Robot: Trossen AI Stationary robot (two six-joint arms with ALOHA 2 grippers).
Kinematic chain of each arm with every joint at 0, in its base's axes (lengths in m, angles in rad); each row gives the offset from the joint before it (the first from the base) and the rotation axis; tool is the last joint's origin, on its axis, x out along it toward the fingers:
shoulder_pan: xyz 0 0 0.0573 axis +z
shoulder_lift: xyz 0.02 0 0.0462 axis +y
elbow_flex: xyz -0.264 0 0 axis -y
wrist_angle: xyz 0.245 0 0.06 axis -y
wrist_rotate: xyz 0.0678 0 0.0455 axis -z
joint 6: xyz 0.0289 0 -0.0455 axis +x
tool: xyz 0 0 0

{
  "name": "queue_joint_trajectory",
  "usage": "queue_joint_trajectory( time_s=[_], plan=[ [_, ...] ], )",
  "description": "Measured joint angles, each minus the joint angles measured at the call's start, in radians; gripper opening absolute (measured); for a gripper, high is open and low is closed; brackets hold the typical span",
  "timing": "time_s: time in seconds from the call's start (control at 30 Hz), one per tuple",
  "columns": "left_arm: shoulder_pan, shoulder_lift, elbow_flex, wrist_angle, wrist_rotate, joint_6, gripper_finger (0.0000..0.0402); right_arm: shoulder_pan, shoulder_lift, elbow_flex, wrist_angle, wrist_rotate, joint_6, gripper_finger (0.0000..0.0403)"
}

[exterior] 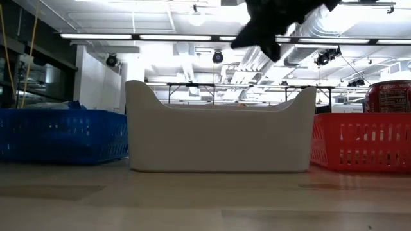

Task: Sort candy
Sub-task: Adjust the flower pot on the table

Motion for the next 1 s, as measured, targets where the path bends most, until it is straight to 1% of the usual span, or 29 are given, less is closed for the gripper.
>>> queue_joint_trajectory(
  time_s=[0.17, 0.27, 0.3, 0.33, 0.4, 0.43, 0.5, 0.57, 0.63, 0.7, 0.8, 1.0],
  plan=[
    [0.009, -0.143, 0.0, 0.001, -0.031, -0.098, 0.0, -0.001, 0.064, 0.0, 0.181, -0.027, 0.04, 0.0],
    [0.038, -0.195, 0.0, 0.003, -0.044, -0.092, 0.0, 0.001, 0.101, 0.0, 0.252, -0.061, 0.04, 0.0],
    [0.05, -0.205, -0.006, 0.003, -0.035, -0.089, 0.0, 0.002, 0.109, 0.0, 0.265, -0.064, 0.04, 0.0],
    [0.064, -0.214, -0.02, 0.002, 0.0, -0.084, 0.0, 0.002, 0.115, 0.0, 0.26, -0.067, 0.043, 0.0],
    [0.096, -0.225, -0.067, 0.003, 0.101, -0.076, 0.0, 0.001, 0.123, 0.0, 0.264, -0.068, 0.06, 0.0],
    [0.109, -0.227, -0.095, 0.009, 0.146, -0.073, 0.0, 0.001, 0.123, 0.0, 0.26, -0.069, 0.062, 0.0],
    [0.131, -0.227, -0.157, 0.061, 0.193, -0.075, 0.0, 0.001, 0.122, 0.0, 0.263, -0.079, 0.061, 0.0],
    [0.145, -0.226, -0.214, 0.136, 0.197, -0.071, 0.0, 0.002, 0.122, 0.0, 0.263, -0.095, 0.062, 0.0],
    [0.165, -0.21, -0.253, 0.163, 0.194, -0.07, 0.0, 0.002, 0.122, 0.0, 0.265, -0.102, 0.062, 0.0],
    [0.184, -0.175, -0.235, 0.147, 0.156, -0.105, 0.0, 0.002, 0.122, 0.0, 0.264, -0.114, 0.062, 0.0],
    [0.201, -0.141, -0.236, 0.123, 0.149, -0.125, 0.0, 0.002, 0.122, 0.0, 0.265, -0.117, 0.061, 0.0],
    [0.244, -0.079, -0.235, 0.126, 0.138, -0.145, 0.0, 0.002, 0.122, 0.0, 0.269, -0.119, 0.059, 0.0]
  ],
)
